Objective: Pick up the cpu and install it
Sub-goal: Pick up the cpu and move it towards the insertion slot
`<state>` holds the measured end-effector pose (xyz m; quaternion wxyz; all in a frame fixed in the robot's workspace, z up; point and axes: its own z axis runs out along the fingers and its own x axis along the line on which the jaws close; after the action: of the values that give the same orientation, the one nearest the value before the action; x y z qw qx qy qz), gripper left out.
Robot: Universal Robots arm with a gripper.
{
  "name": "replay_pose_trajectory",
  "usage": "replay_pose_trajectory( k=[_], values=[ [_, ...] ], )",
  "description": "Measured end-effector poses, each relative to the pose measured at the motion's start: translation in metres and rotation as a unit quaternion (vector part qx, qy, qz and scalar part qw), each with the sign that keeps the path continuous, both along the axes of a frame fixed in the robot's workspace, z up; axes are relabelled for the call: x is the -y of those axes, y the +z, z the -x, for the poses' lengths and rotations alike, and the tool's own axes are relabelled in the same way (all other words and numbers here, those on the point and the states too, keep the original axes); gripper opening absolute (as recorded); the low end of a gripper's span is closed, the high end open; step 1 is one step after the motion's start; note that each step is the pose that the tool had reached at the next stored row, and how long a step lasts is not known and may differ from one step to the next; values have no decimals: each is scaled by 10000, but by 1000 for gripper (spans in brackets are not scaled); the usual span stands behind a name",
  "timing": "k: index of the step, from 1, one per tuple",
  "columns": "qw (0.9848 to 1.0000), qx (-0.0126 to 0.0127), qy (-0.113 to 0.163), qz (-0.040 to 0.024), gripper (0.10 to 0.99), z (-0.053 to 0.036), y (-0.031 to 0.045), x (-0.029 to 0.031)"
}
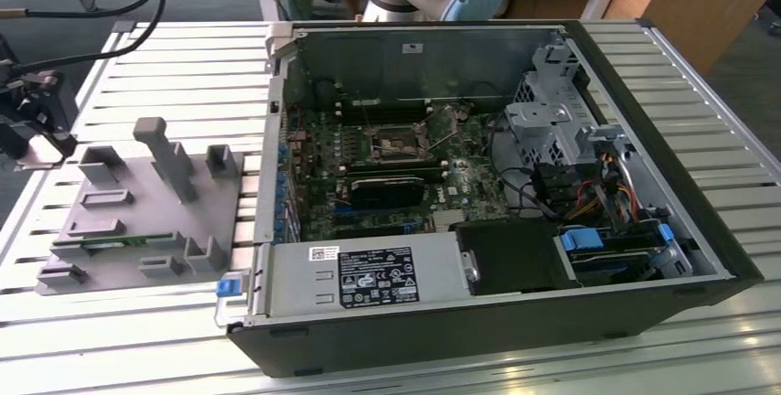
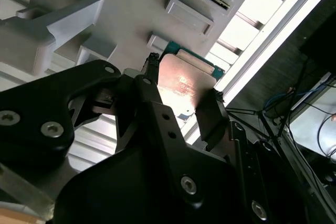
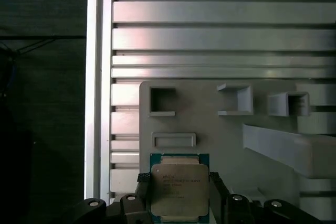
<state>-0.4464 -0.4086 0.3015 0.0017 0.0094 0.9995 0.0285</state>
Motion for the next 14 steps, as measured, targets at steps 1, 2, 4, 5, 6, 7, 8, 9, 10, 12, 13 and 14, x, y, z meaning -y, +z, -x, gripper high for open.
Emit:
replay_pose_trajectory(
  k=[1, 2, 4, 5, 6, 7, 8, 9, 10, 12, 13, 14],
  values=[
    [10000, -1, 0, 0, 533, 0, 13, 0],
    [10000, -1, -1, 0, 533, 0, 25, 0],
    [10000, 0, -2, 0, 533, 0, 49, -1],
    [10000, -1, -3, 0, 533, 0, 61, -1],
    [10000, -1, -3, 0, 533, 0, 71, -1],
    [10000, -1, -4, 0, 533, 0, 81, -2],
    [10000, 0, -4, 0, 533, 0, 90, -3],
    [10000, 0, -5, 0, 533, 0, 100, -3],
    [10000, 0, -5, 0, 533, 0, 110, -4],
    [10000, 0, -7, 0, 533, 0, 129, -6],
    [10000, -1, -7, 0, 533, 0, 139, -8],
    [10000, 0, -8, 0, 533, 0, 149, -9]
  ],
)
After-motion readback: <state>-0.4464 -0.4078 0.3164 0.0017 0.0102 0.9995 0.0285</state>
